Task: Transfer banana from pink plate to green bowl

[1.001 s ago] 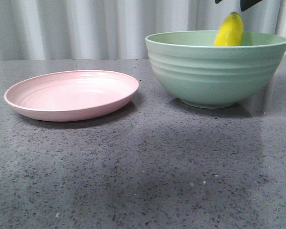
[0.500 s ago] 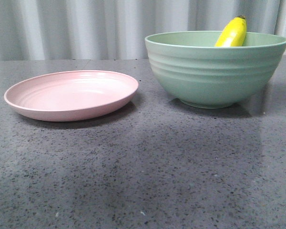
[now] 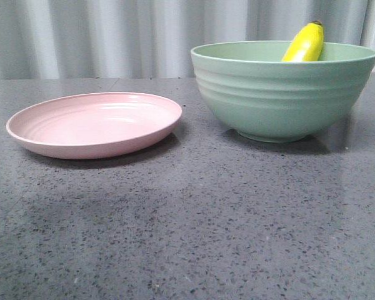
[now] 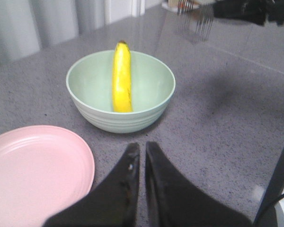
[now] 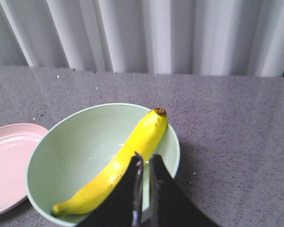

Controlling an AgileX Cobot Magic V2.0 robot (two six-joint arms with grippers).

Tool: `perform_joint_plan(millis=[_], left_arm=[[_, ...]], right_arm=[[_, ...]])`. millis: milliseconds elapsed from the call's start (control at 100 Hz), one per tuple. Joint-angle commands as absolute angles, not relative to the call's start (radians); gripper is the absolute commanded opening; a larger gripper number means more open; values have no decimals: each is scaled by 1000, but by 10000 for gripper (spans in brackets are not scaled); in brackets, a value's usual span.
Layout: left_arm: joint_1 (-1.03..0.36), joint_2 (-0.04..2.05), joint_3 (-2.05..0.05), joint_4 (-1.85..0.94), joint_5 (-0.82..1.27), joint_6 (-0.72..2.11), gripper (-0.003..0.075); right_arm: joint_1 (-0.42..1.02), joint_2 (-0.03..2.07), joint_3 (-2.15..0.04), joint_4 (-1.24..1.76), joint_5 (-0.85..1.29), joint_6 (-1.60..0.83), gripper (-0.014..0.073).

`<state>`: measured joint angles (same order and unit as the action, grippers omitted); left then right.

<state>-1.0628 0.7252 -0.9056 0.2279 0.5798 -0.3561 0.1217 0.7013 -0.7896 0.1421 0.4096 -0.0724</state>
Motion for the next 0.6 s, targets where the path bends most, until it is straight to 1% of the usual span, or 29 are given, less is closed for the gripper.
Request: perform_joint_plan(millis=[0, 230, 410, 590], left_arm=[[-1065, 656, -846, 267, 426, -378, -19], [-1065, 485, -624, 338, 273, -378, -19], [-1065, 382, -509, 338, 269, -378, -19], [-1065, 327, -472, 333, 271, -378, -19]], right_arm=[[121, 594, -719, 121, 259, -85, -79], [121, 311, -509, 9, 234, -85, -79], [121, 103, -405, -10, 240, -85, -79], [121, -13, -376, -10, 296, -85, -79]])
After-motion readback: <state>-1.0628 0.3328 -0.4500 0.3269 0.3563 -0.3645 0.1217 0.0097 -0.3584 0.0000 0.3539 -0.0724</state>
